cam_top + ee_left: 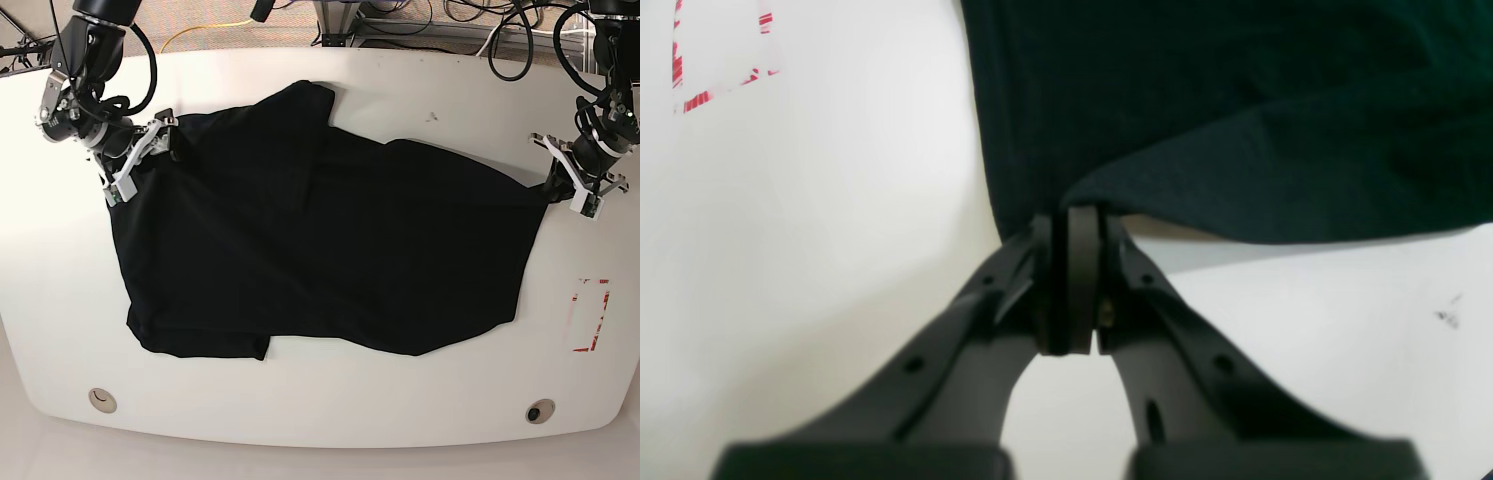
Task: Fold the T-shirt properly
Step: 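Adjust the right gripper's grip on the shirt corner, tugging it outward, then pull the held shirt edge taut between both grippers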
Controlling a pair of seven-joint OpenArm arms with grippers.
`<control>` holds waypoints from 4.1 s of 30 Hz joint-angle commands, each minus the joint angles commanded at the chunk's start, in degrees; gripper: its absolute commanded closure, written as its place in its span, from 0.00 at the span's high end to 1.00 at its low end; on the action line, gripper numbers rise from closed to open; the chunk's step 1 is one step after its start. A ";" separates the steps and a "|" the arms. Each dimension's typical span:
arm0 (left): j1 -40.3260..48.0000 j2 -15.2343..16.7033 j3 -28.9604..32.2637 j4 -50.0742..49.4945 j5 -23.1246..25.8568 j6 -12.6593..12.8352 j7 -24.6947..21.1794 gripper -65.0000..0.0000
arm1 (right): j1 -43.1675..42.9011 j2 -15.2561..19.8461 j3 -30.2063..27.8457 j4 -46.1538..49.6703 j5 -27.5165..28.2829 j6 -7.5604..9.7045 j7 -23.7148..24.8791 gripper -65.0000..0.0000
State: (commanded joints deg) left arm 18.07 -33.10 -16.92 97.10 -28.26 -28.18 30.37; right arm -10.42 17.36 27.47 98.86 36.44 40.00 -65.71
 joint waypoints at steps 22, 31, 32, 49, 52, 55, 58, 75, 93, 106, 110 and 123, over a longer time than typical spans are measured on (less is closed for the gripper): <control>-0.26 0.00 0.00 0.00 0.00 0.00 0.00 0.00 | 1.32 -0.53 -6.95 0.70 -13.01 0.00 5.36 0.53; -0.18 0.00 0.00 0.00 0.00 0.00 0.00 0.00 | 3.08 -1.32 -7.12 0.70 -13.01 0.00 5.98 0.53; -0.18 0.00 0.00 0.00 0.00 0.00 0.00 0.00 | 3.08 -1.41 -7.30 0.70 -13.01 0.00 5.98 0.53; -0.35 -0.09 0.00 0.00 0.00 0.00 0.00 0.00 | 3.43 -1.23 -9.93 -1.14 -13.01 0.00 5.98 0.02; -0.35 -0.09 0.00 -0.18 0.09 0.00 0.00 0.00 | 0.35 -1.05 -9.85 3.87 -12.66 0.00 5.98 0.00; -0.35 -0.09 0.00 -1.41 0.09 0.00 0.00 0.00 | -1.76 -1.49 -7.38 8.70 -12.57 0.00 5.71 0.00; -0.44 -0.09 0.00 -2.02 0.09 0.00 0.00 0.00 | -5.54 -2.90 -3.52 13.10 -12.48 0.00 4.84 0.00; 0.18 -0.26 -0.09 -2.46 0.00 0.00 0.44 0.00 | -12.22 -10.46 25.32 13.89 -12.57 0.00 -0.09 0.00; -2.55 0.00 -4.92 -0.35 0.00 -8.09 7.30 0.00 | -8.26 -9.49 25.67 13.71 -13.01 0.00 -0.18 0.00; -19.34 0.00 3.43 -10.37 1.58 -7.74 7.30 0.00 | 2.46 -4.13 24.26 -1.76 -13.01 0.00 -0.09 0.00; -22.95 0.09 7.12 -13.45 5.89 -8.00 6.86 0.00 | 3.60 -2.20 21.71 -3.34 -13.01 0.00 0.09 0.00; -28.66 2.02 7.56 -22.51 7.12 -8.00 5.19 0.00 | 9.41 -0.70 16.79 -10.81 -13.19 0.00 2.81 0.00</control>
State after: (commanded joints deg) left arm -10.59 -31.08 -9.36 74.59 -21.14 -36.18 35.56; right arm -1.01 16.66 44.26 88.04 23.25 40.00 -62.90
